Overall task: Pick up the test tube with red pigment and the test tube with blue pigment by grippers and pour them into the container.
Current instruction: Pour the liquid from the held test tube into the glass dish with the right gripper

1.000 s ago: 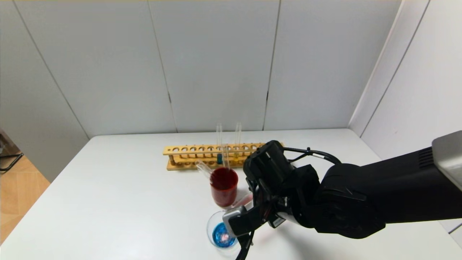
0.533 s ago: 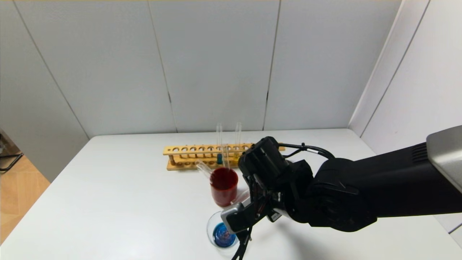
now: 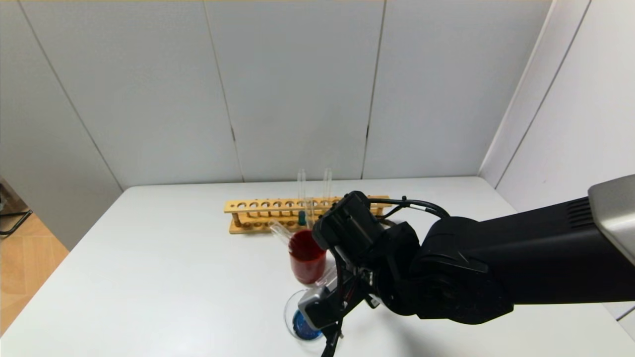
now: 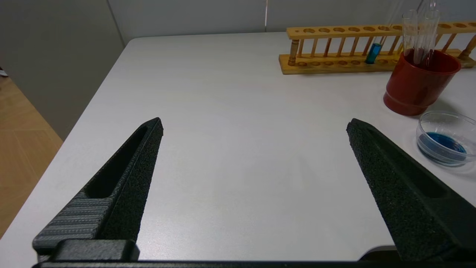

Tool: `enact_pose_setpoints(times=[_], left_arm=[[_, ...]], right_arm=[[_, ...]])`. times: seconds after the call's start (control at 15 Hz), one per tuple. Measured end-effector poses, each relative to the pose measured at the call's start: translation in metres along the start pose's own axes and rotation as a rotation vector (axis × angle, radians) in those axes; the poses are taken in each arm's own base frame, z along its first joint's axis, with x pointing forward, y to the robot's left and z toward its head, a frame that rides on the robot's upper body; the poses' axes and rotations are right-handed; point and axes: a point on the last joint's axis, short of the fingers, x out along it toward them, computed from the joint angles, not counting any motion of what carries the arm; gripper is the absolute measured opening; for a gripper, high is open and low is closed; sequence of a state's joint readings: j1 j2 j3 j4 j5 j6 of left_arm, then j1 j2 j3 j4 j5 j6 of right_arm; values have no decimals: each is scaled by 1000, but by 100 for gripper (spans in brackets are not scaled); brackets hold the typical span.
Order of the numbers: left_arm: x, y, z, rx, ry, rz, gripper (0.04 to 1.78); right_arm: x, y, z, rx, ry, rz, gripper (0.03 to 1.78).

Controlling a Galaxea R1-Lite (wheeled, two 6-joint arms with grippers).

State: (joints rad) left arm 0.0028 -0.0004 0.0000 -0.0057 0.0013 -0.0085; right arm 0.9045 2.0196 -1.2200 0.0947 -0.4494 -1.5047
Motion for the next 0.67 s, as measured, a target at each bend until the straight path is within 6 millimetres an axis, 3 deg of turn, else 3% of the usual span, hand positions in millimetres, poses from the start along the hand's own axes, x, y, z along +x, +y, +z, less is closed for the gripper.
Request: enact_pose_setpoints(times=[0.67], left_arm=[[0,0,0,0,0,0,175]], right_arm=[[-7,-1,13,-87,44,-21,32]])
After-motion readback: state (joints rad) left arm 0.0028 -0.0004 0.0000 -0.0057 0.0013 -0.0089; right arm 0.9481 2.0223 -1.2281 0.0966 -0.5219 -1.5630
